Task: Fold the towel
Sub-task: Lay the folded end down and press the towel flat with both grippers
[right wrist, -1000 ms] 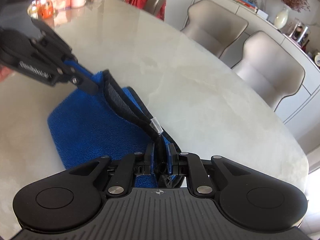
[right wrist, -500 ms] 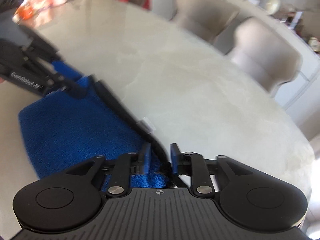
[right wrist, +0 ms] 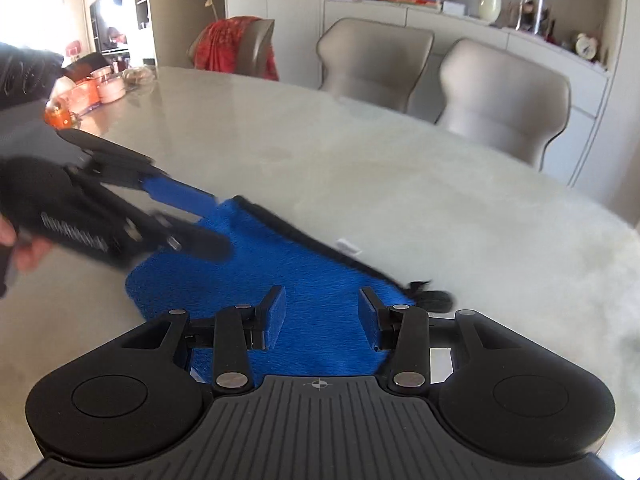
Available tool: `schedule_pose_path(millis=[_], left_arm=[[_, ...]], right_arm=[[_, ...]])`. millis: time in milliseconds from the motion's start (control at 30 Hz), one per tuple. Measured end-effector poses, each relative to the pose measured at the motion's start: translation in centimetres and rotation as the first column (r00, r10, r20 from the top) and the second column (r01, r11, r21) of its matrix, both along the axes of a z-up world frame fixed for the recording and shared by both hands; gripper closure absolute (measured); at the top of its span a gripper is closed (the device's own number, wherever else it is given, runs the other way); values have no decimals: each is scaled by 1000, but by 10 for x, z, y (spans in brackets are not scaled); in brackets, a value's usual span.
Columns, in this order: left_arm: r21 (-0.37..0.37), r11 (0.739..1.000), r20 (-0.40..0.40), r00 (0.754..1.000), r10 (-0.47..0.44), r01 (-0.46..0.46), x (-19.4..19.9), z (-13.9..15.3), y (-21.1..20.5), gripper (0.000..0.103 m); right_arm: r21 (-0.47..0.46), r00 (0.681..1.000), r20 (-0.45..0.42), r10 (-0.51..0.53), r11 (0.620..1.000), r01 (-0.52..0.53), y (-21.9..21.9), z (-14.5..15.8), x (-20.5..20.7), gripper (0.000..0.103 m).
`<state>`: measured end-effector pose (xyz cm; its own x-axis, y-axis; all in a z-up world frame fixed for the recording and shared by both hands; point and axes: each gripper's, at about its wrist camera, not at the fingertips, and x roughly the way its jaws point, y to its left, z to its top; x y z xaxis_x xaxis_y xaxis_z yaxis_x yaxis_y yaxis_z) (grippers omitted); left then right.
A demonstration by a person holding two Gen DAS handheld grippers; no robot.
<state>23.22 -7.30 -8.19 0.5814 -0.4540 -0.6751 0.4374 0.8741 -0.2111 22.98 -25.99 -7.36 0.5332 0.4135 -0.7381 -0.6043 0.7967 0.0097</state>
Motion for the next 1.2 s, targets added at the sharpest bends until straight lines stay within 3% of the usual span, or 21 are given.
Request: schedule_pose_path(millis=[133,333,433,500,633,733,833,933,1033,1200], left_arm=[[7,1000,-54,998,17,-17,26,-22,-6,48],[-8,1000,-26,1000,9,-9,45,-29,-6,48],[35,999,-10,999,30,-30,52,-35,-8,47],[22,999,-11,999,43,-43,52,-33,-7,46],[-29,996,7,997,83,-83,38,-11,3,47],[-99,989,33,992,118,-114,11,9,16,42],[-160,978,9,991,136,-133,-21,16,24,40],[-174,974,-29,989,146,-148,-41,11,24,40],[-185,971,-81,987,139,-152,-53,0,21,40],[-108,987,-109,988,107,-119,-55,-22,13,41]], right_arm=[[-13,999,-32,11,1000,-12,7,-15,13,62],[49,997,-48,-65,997,67,-8,-23,37,62],[47,997,-27,-69,996,70,-8,-26,35,63],[31,994,-17,-105,994,105,-6,-25,31,63],[-68,984,32,-176,982,178,-2,-13,12,61],[-11,985,42,-170,985,171,-2,0,-11,59],[64,989,31,-142,988,140,4,6,-31,54],[106,992,4,-128,986,127,8,2,-44,53],[80,986,-36,-161,983,164,5,-7,-51,53],[97,965,-81,-248,962,256,-16,-19,-58,53]])
